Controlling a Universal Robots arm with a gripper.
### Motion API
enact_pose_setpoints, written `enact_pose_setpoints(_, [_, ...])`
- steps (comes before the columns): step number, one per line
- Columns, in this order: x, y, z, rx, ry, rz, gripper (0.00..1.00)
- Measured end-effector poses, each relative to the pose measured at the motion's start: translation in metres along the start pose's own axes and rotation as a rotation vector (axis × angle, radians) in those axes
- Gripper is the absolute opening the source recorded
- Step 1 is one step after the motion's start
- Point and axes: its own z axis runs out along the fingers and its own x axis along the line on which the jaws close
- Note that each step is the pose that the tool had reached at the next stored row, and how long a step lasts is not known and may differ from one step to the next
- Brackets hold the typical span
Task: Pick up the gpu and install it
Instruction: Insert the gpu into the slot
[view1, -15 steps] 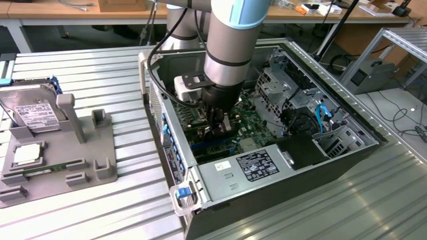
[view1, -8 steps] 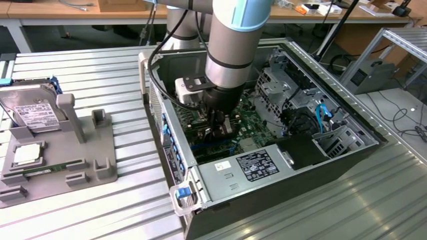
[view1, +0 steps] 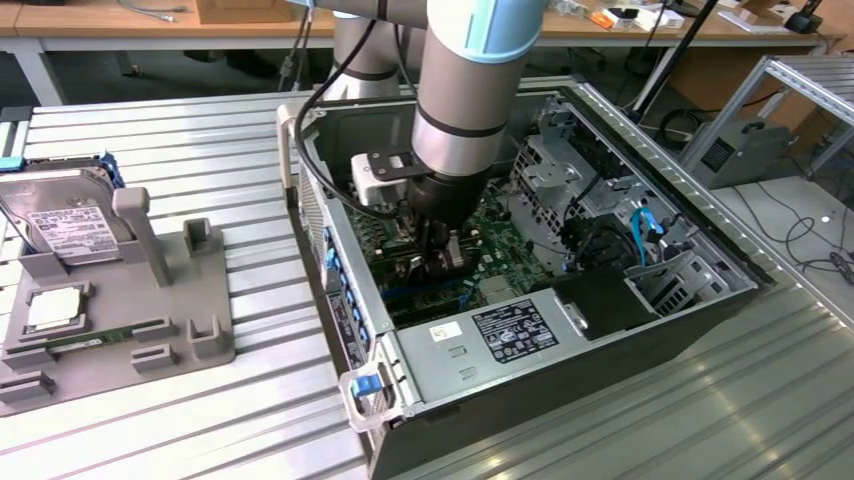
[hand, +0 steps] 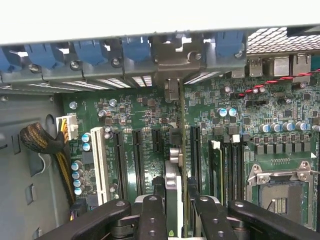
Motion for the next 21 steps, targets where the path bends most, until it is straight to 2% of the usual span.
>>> enact_pose_setpoints(10, [0.001, -0.0035, 0.0001, -0.0003, 0.0002, 0.001, 0.27])
enact_pose_setpoints(11, [0.0009, -0.0035, 0.0003, -0.0001, 0.0016, 0.001, 0.27])
enact_pose_setpoints(13, [0.0008, -0.0035, 0.0004, 0.0012, 0.0171, 0.001, 0.27])
enact_pose_setpoints(15, [0.0009, -0.0035, 0.0003, 0.0017, 0.0253, 0.0, 0.27])
enact_pose_setpoints(16, [0.0008, -0.0035, 0.0003, 0.0017, 0.0267, 0.0, 0.27])
enact_pose_setpoints(19, [0.0008, -0.0035, 0.0002, 0.0017, 0.0264, 0.0, 0.27])
enact_pose_setpoints(21, [0.0007, -0.0034, 0.0002, 0.001, 0.0202, 0.001, 0.27])
